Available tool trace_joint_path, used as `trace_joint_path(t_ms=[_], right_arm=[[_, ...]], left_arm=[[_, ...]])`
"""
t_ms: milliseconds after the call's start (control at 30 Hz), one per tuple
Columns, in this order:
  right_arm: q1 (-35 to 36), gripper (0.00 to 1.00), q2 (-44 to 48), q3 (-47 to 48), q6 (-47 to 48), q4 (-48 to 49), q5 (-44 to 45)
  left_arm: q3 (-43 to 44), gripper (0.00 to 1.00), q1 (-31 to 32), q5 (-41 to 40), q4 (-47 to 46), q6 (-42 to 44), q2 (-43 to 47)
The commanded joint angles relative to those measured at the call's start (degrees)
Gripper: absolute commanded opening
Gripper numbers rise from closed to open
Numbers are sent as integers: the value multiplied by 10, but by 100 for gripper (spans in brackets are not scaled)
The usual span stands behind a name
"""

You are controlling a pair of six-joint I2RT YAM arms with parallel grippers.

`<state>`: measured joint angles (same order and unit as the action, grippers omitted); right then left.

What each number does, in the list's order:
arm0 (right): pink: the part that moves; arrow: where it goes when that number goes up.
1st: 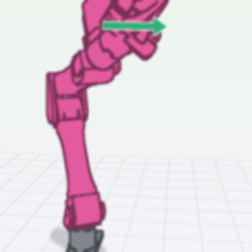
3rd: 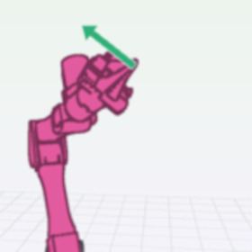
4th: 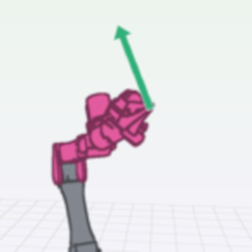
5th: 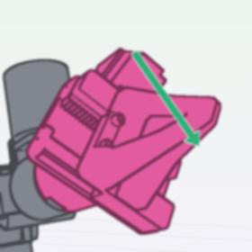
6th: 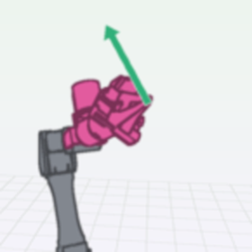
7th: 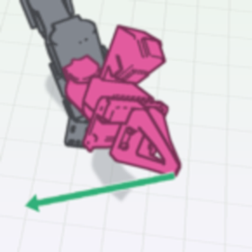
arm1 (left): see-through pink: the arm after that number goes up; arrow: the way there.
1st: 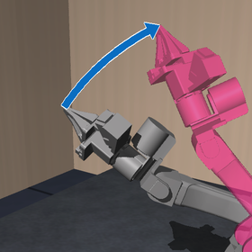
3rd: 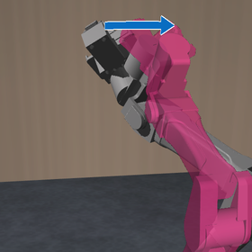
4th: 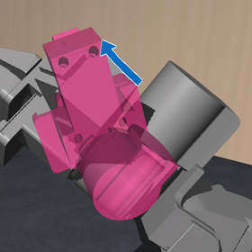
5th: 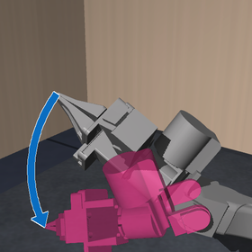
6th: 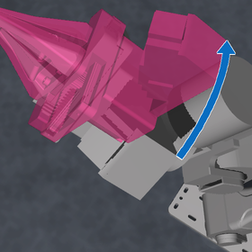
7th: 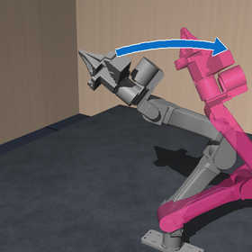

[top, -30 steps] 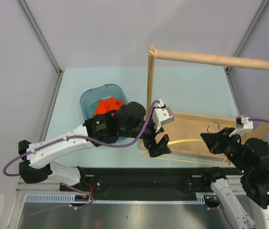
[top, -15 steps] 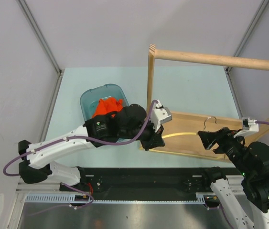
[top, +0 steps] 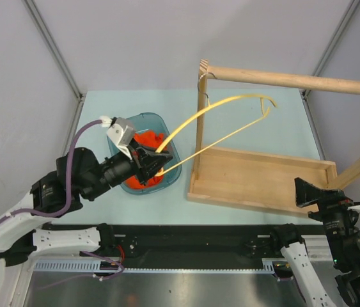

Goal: Remove the t-shirt from the hanger

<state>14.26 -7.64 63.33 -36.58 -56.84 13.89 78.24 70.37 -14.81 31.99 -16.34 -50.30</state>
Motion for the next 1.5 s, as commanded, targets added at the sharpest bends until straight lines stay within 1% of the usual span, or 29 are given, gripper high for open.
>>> trace_joint_path(t_ms=[0,167,233,300,433,567,700,733,933,1000,1100,1200,1233,1300,1333,1400,1467], right_arm=[[9,98,6,8,-21,7,30],[9,98,4,9,-28,9,23],[11,98,6,10,-28,11,22],[11,98,5,8,-30,11,22],[12,98,7,2,-27,8,24],[13,98,9,0,-27,7,28],[15,98,9,-8,-27,11,26],[16,98,9,-11,-28,12,25],[16,98,5,-23,-31,20,11],[16,98,5,-27,-31,21,7],[16,98,2,-37,-37,28,-1],[16,98,-7,-51,-39,39,-20],[16,98,-10,-56,-41,43,-25],[16,98,-16,-67,-42,48,-44],[16,98,-25,-72,-43,55,-50],[15,98,-31,-89,-47,63,-71],[14,98,-42,-104,-50,80,-97]], left_arm=[[18,0,0,-50,-67,-22,-7],[53,0,1,-87,-76,-23,-31],[73,0,0,-103,-69,-25,-54],[75,0,0,-115,-69,-25,-71],[54,0,1,-147,-71,-33,-81],[24,0,0,-181,-83,-41,-72],[0,0,0,-196,-89,-41,-64],[-3,1,1,-198,-90,-41,-62],[-24,15,1,-192,-93,-37,-61],[-28,17,1,-189,-97,-37,-56],[-41,22,0,-189,-105,-34,-42],[-56,50,0,-181,-120,-25,-21],[-59,68,0,-173,-120,-22,-17],[-62,82,1,-157,-121,-17,-3],[-63,91,1,-137,-118,-12,1],[-67,98,0,-116,-114,-8,11],[-68,100,0,-77,-101,-1,27]])
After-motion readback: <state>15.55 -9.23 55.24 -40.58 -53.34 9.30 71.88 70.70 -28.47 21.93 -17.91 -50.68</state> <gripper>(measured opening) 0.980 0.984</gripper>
